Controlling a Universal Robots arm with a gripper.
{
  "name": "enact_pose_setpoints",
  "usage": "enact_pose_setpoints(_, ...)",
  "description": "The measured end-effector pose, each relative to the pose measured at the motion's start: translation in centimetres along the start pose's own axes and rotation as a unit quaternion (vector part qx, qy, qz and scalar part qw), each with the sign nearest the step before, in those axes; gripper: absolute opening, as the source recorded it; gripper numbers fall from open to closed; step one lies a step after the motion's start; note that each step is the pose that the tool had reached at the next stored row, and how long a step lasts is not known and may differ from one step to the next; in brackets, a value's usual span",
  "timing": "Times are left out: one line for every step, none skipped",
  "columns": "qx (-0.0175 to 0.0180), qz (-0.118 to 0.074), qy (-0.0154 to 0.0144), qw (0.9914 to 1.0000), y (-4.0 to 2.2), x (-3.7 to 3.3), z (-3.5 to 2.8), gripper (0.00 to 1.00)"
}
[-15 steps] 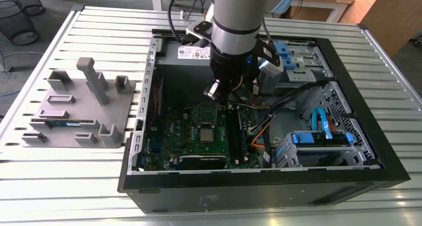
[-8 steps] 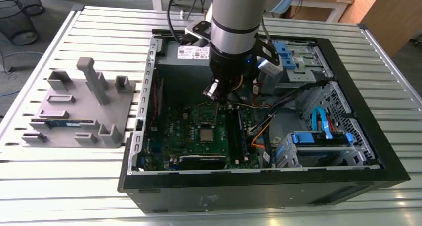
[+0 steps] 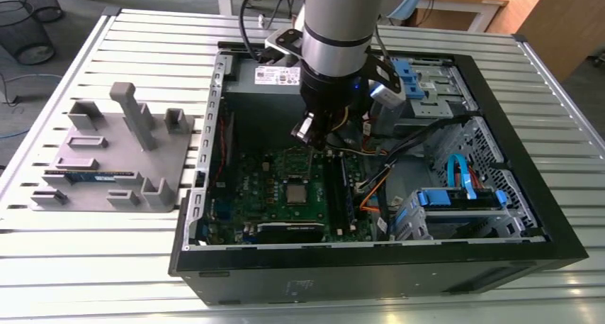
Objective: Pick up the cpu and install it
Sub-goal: 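Close the cpu cover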
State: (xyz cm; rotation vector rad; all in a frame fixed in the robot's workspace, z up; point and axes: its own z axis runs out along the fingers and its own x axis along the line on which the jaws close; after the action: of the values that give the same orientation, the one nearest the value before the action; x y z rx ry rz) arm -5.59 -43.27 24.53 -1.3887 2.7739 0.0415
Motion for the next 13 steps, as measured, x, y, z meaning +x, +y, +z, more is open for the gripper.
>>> enact_pose_setpoints(0.0000,0.000,0.0000,1.00000,0.00,0.00,-0.01,0.11)
enact_pose_setpoints(0.0000,-0.001,0.0001,1.00000,-0.01,0.01,-0.02,0.11)
enact_pose_setpoints(0.0000,-0.001,0.0002,1.00000,-0.01,0.02,-0.03,0.11)
enact_pose_setpoints(0.0000,-0.001,0.0003,1.00000,-0.02,0.03,-0.04,0.11)
enact_pose_setpoints(0.0000,-0.002,0.0002,1.00000,-0.03,0.04,-0.04,0.11)
enact_pose_setpoints(-0.0001,-0.002,0.0001,1.00000,-0.05,0.06,-0.04,0.11)
enact_pose_setpoints(-0.0001,-0.003,0.0001,1.00000,-0.06,0.08,-0.05,0.11)
enact_pose_setpoints(-0.0001,-0.003,0.0001,1.00000,-0.07,0.09,-0.06,0.11)
enact_pose_setpoints(-0.0001,-0.003,0.0001,0.99999,-0.08,0.10,-0.07,0.11)
enact_pose_setpoints(-0.0002,-0.004,0.0001,0.99999,-0.09,0.11,-0.08,0.11)
enact_pose_setpoints(-0.0002,-0.004,0.0001,0.99999,-0.09,0.11,-0.10,0.11)
enact_pose_setpoints(-0.0002,-0.005,0.0000,0.99999,-0.09,0.12,-0.11,0.11)
enact_pose_setpoints(-0.0002,-0.005,0.0001,0.99999,-0.10,0.12,-0.14,0.11)
